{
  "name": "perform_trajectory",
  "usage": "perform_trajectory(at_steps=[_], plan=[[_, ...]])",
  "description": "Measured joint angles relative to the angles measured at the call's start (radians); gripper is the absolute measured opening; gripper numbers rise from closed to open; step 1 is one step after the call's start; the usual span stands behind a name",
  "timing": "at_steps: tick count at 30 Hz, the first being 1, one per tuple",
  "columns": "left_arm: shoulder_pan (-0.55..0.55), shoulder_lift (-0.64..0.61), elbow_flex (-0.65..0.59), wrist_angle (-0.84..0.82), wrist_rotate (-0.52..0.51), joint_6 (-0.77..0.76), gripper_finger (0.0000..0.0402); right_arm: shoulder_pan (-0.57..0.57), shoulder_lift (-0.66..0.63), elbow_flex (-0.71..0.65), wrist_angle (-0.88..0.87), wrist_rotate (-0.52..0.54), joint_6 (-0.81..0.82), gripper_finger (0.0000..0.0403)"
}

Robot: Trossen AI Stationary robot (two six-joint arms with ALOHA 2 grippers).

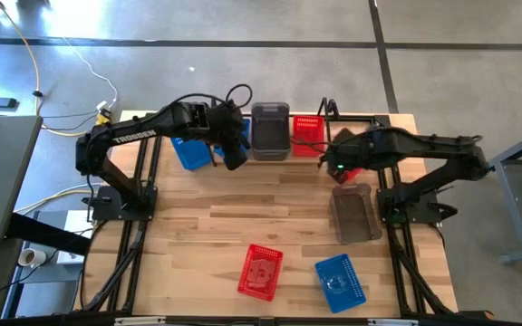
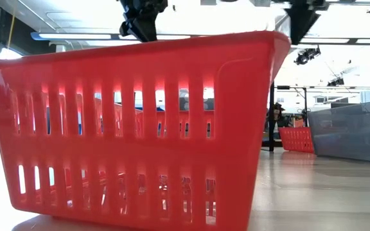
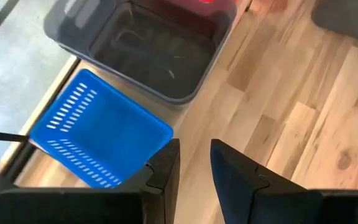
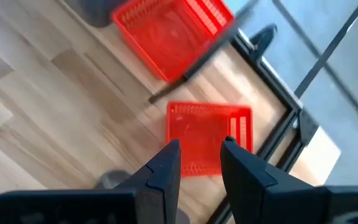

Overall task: Stack baskets on shelf by color
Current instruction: Stack the top red bin on the red bin on the shelf

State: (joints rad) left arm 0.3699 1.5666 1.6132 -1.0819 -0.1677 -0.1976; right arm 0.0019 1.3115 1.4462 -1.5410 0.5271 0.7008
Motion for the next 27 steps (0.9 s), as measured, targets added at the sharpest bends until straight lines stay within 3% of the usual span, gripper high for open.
perform_trajectory(at_steps=[13, 18, 27], plan=[[-0.047, -0.015, -0.027, 0.027, 0.007, -0.063, 0.0081, -0.152, -0.339, -0.332, 0.268, -0.235, 0.026, 0.0101], [-0.055, -0.038, -0.027, 0.033, 0.005, -0.056, 0.0081, -0.215, -0.364, -0.439, 0.363, -0.329, 0.031, 0.0101], [-0.041, -0.078, -0.027, 0.031, -0.008, -0.035, 0.0081, -0.267, -0.361, -0.565, 0.493, -0.346, -0.011, 0.0126]])
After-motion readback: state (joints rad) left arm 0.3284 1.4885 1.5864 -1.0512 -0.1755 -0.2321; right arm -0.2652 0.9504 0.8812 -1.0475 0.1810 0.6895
